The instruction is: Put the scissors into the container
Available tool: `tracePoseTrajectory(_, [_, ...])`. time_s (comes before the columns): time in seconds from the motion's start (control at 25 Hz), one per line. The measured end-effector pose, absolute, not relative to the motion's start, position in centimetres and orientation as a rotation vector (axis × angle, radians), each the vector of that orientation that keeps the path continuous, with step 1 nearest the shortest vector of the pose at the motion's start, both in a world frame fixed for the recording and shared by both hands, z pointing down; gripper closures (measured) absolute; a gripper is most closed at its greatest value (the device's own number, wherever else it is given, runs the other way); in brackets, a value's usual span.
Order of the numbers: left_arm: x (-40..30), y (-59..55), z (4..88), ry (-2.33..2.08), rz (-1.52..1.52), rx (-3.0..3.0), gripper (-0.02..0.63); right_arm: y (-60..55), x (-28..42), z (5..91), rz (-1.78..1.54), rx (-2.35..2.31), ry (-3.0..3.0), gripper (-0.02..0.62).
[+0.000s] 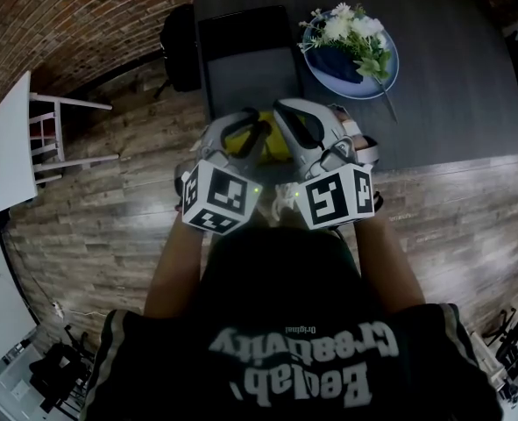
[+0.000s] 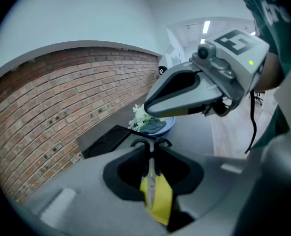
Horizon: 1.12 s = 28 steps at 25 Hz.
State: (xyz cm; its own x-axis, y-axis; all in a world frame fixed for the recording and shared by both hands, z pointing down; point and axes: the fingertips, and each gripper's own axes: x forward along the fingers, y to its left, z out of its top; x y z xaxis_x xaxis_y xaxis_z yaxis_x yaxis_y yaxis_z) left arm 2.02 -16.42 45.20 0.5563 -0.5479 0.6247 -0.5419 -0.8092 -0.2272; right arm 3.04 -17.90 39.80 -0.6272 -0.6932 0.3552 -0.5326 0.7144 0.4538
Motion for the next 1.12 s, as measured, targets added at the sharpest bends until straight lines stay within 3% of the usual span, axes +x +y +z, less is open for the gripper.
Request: tracePoseTrajectory(1.12, [3.4, -16.4, 50.3, 0.790, -1.224, -2.813, 0.528, -19.4, 5.0, 44.2, -0.299, 0.973, -2.329, 0.589])
